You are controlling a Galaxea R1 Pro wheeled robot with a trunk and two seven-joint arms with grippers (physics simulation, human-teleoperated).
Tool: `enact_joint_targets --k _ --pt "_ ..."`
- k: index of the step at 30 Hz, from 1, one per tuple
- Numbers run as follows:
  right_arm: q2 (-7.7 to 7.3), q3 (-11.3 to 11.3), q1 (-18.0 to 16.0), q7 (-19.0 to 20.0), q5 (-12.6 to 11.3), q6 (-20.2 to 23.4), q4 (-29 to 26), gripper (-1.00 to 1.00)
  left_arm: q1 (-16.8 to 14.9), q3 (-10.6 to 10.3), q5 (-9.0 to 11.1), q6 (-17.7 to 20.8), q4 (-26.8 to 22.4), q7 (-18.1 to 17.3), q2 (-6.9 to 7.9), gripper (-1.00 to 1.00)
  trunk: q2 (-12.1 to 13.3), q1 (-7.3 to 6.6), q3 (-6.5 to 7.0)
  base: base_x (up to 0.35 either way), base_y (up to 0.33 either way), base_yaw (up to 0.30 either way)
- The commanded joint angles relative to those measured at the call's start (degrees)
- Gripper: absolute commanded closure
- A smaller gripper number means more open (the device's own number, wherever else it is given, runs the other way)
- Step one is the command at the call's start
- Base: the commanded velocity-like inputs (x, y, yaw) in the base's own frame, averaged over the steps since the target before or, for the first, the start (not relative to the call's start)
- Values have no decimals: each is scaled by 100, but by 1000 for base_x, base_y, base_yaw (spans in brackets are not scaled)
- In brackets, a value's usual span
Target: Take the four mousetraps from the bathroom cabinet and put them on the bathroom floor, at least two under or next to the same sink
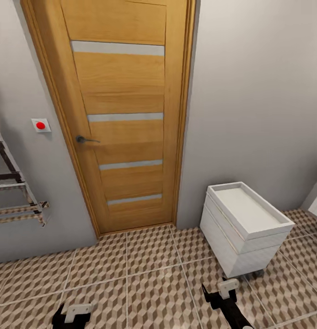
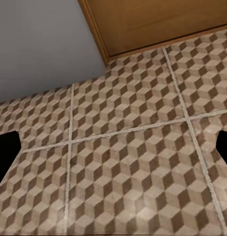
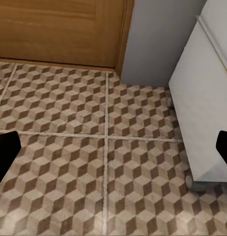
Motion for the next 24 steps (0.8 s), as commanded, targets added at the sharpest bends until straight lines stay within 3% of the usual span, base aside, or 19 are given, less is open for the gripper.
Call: enact_joint_targets --k 1,24 --pt "-1 42 -3 1 -19 -16 3 -100 -8 -48 17 -20 19 19 -5 -100 -3 0 -6 0 0 289" --pt "3 42 -3 1 -19 -16 3 -100 -8 -48 17 -13 19 12 1 -100 -3 0 -6 0 0 289"
